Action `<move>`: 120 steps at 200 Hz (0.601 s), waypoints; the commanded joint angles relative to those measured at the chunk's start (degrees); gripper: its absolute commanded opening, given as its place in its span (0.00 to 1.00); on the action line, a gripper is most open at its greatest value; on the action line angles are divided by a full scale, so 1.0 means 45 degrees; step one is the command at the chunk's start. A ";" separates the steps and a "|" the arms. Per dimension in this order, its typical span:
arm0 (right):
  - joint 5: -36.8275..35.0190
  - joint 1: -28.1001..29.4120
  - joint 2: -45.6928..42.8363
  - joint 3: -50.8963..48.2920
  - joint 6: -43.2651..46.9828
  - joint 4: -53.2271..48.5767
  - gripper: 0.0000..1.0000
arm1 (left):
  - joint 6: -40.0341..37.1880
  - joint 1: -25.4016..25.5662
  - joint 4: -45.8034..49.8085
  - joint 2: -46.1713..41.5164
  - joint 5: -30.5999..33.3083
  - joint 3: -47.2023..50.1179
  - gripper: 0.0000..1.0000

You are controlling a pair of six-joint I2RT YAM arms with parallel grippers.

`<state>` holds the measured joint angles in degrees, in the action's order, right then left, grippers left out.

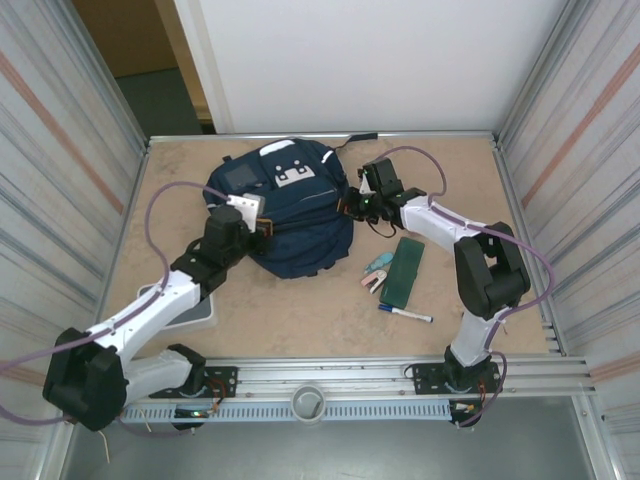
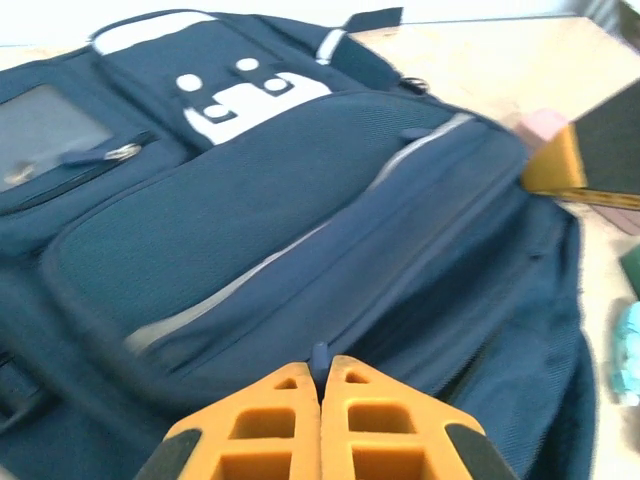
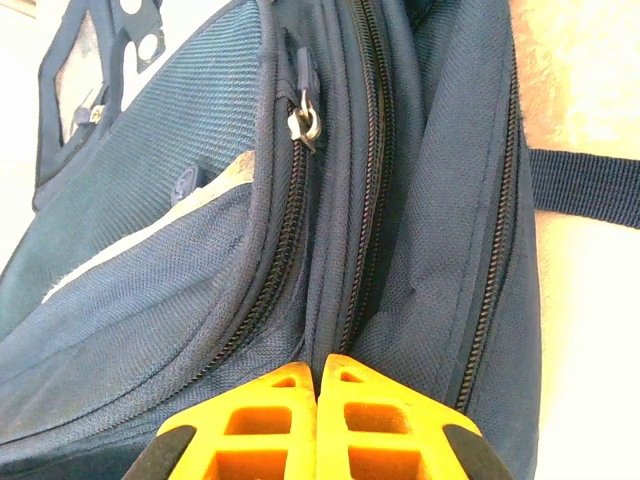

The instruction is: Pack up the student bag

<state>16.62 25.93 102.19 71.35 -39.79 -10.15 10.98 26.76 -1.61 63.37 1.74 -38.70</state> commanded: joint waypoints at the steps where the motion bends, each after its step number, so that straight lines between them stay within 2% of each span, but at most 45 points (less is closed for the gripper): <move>1: -0.0633 -0.0678 -0.0348 0.0463 0.0913 -0.0526 0.00 | 0.0376 -0.1220 -0.0220 -0.0871 0.0438 0.0377 0.00; 24: 0.0300 -0.0729 0.0181 0.1145 0.1240 -0.0674 0.00 | 0.1091 -0.2332 -0.0048 -0.0833 -0.0233 0.0513 0.00; 58: 0.0833 -0.0606 0.1001 0.2757 0.1839 -0.1969 0.00 | 0.1093 -0.2033 -0.1070 -0.0738 -0.2298 0.0419 0.00; 69: 0.0687 -0.0664 0.0899 0.3069 0.2083 -0.2474 0.09 | 0.1160 -0.1718 -0.1318 -0.0780 -0.2575 0.0276 0.00; 89: 0.0388 -0.0619 0.0053 0.2757 0.2108 -0.2758 0.35 | 0.1597 -0.1420 -0.1674 -0.0764 -0.3014 -0.0064 0.00; 120: 0.1067 0.0034 -0.1379 0.1084 0.1060 -0.1750 0.57 | 0.1632 -0.0942 -0.1909 -0.0652 -0.2857 -0.0489 0.00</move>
<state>19.79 23.38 102.32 80.38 -32.69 -18.96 16.99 21.02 -4.40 61.54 -9.06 -36.95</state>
